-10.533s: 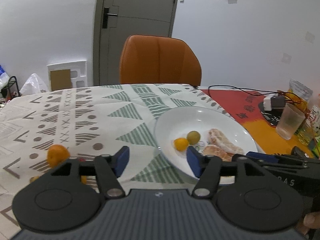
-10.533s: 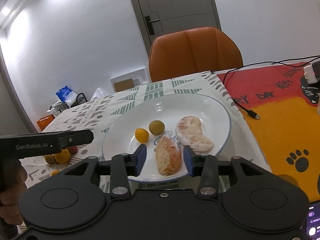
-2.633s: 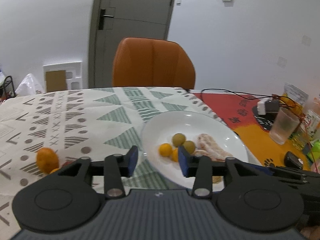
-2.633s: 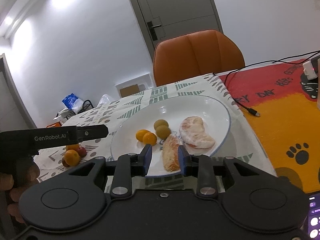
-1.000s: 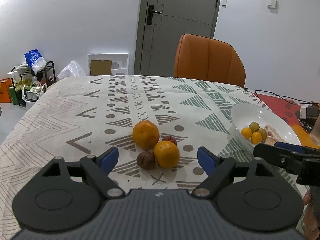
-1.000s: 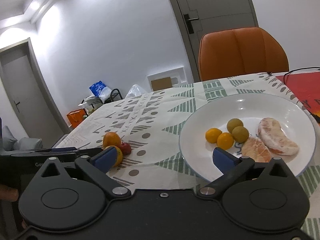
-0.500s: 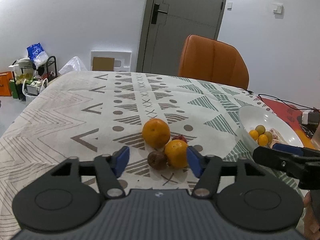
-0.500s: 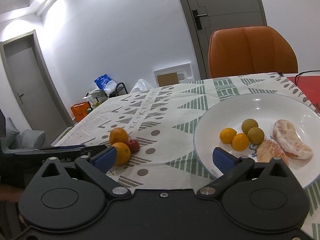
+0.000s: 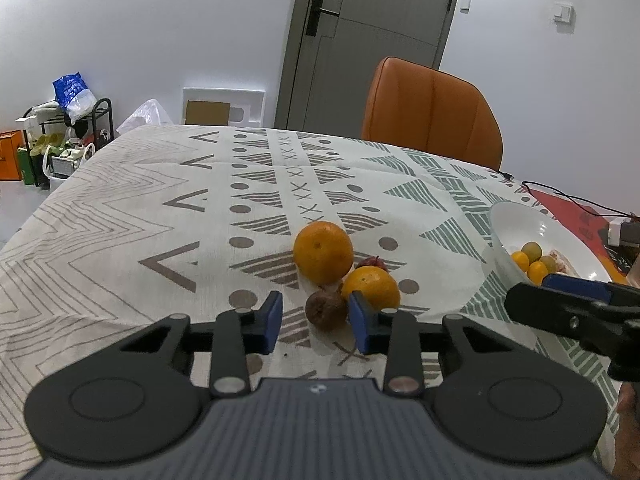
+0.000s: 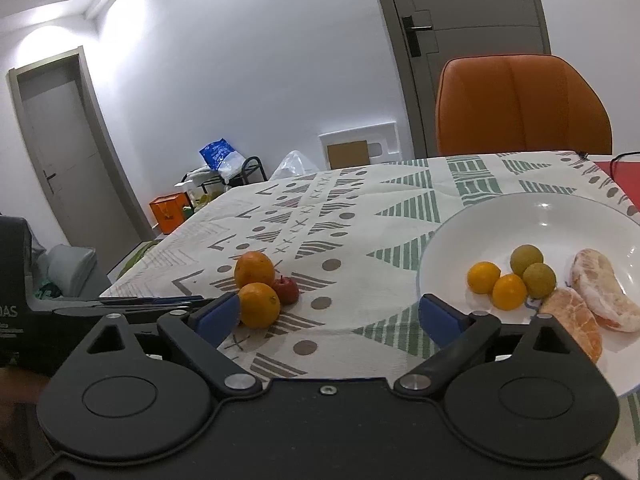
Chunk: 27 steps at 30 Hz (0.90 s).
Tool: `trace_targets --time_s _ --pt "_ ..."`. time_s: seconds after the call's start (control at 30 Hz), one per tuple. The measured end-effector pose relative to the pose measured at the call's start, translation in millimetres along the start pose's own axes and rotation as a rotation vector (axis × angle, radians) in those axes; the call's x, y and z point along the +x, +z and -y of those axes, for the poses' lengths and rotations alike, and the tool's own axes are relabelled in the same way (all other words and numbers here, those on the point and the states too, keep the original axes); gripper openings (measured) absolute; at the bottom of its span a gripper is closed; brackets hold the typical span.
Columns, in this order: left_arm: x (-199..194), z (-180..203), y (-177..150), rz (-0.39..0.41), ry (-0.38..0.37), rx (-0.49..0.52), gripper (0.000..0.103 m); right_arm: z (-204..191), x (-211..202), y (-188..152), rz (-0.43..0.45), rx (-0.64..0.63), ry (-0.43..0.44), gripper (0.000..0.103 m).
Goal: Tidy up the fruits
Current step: 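Move both open grippers back toward the fruit pile, then grasp the brown shriveled fruit with the left gripper while the right gripper grasps a large orange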
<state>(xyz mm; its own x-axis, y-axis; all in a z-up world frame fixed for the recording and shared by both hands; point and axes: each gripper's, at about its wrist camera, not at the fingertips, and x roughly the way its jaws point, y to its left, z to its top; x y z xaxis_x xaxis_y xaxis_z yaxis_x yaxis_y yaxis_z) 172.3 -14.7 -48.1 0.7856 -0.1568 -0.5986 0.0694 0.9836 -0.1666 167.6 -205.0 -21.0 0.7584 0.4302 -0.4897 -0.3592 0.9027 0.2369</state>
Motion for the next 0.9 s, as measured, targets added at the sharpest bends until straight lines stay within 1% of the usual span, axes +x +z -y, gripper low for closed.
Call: trace_targets --time_s 0.1,0.3,0.37,0.57,0.9 --pt "4.7 0.1 0.0 -0.010 -0.002 0.001 0.032 -1.4 1.5 0.3 -0.008 -0.005 0.000 0.088" --pt "13.1 2.8 -0.5 -0.023 -0.019 0.011 0.030 -4.0 4.6 2.4 -0.018 -0.017 -0.002 0.085" --pt "15.9 1.6 -0.7 -0.031 -0.023 0.008 0.023 -5.4 6.9 3.0 -0.024 -0.021 0.001 0.083" --pt "10.0 -2.8 2.7 -0.002 -0.023 0.006 0.023 -11.2 17.5 3.2 -0.045 -0.033 0.017 0.079" --pt "-0.5 -19.7 7.6 0.017 0.002 -0.016 0.023 -25.1 38.2 2.1 -0.076 -0.056 0.045 0.074"
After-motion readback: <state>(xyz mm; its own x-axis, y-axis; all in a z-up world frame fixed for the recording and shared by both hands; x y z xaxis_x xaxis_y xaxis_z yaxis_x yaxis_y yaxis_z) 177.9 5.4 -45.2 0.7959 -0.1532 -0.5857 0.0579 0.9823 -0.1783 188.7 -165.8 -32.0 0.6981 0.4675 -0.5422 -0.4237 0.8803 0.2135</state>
